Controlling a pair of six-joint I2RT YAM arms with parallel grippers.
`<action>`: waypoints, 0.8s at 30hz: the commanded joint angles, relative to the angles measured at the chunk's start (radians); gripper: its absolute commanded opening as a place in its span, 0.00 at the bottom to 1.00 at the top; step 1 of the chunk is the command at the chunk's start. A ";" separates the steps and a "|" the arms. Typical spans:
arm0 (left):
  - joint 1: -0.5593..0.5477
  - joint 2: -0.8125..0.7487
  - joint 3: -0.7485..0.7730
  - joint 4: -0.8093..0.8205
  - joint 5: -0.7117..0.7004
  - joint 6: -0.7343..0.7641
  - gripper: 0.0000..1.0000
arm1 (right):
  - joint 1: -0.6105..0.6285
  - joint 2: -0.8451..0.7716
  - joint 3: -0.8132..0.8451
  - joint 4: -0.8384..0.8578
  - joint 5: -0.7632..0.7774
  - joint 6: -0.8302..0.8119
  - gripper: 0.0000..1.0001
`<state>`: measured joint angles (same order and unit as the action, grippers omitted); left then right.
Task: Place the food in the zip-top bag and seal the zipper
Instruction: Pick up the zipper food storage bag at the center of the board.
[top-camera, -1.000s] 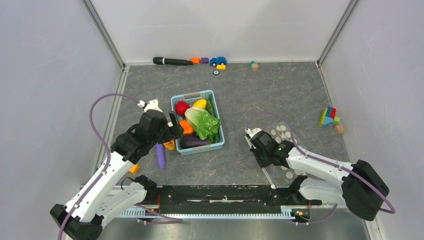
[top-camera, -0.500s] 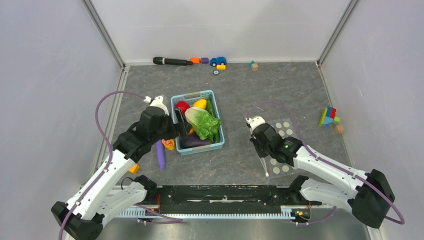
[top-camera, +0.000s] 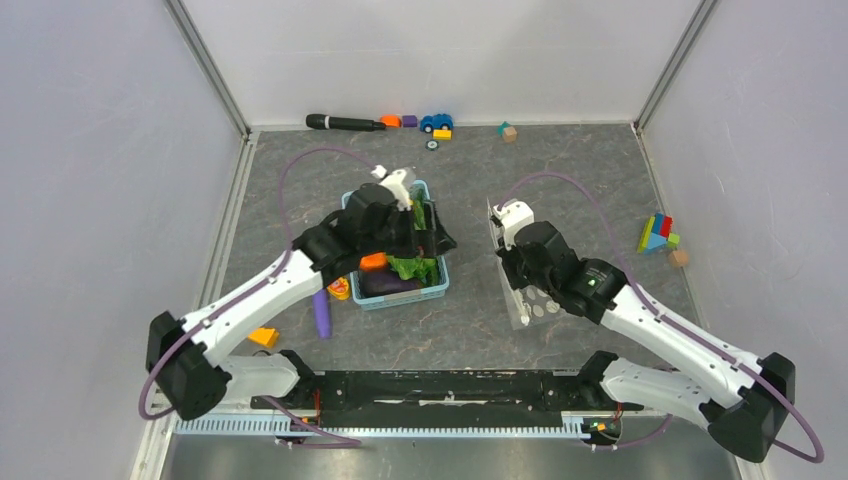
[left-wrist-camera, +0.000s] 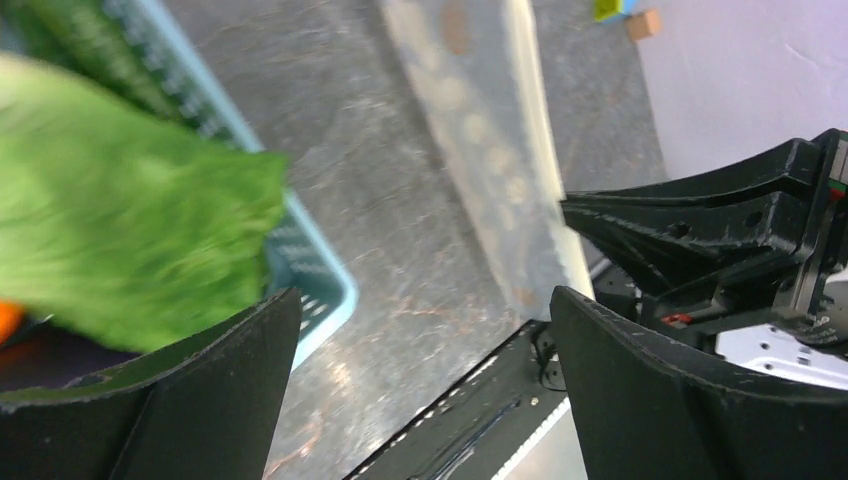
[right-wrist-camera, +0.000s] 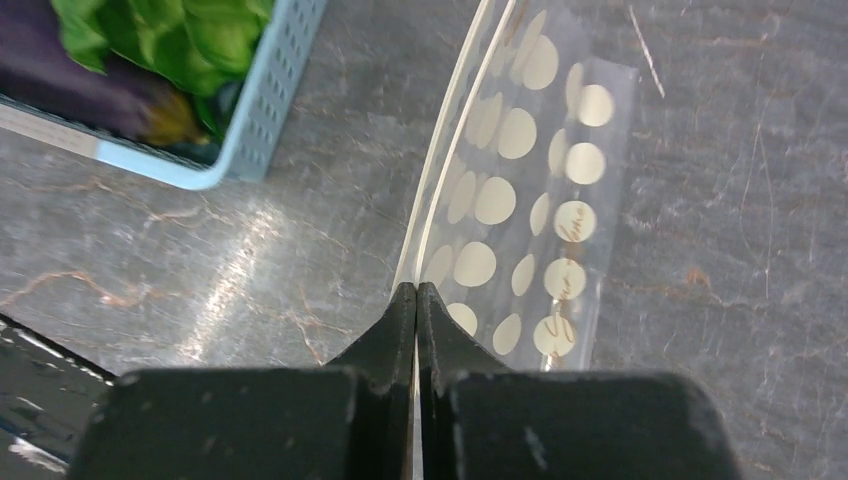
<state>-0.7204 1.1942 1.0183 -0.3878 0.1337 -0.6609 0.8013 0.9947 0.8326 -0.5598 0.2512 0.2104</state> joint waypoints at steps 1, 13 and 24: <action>-0.087 0.106 0.132 0.102 0.014 0.032 1.00 | 0.001 -0.042 0.088 -0.002 -0.031 -0.026 0.00; -0.180 0.325 0.324 0.105 -0.018 0.018 1.00 | 0.001 -0.054 0.177 -0.077 0.031 -0.038 0.00; -0.195 0.395 0.375 0.071 -0.098 -0.026 0.88 | 0.001 -0.053 0.215 -0.081 0.040 -0.048 0.00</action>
<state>-0.9123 1.5600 1.3491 -0.3164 0.0608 -0.6552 0.8013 0.9562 0.9985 -0.6491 0.2794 0.1776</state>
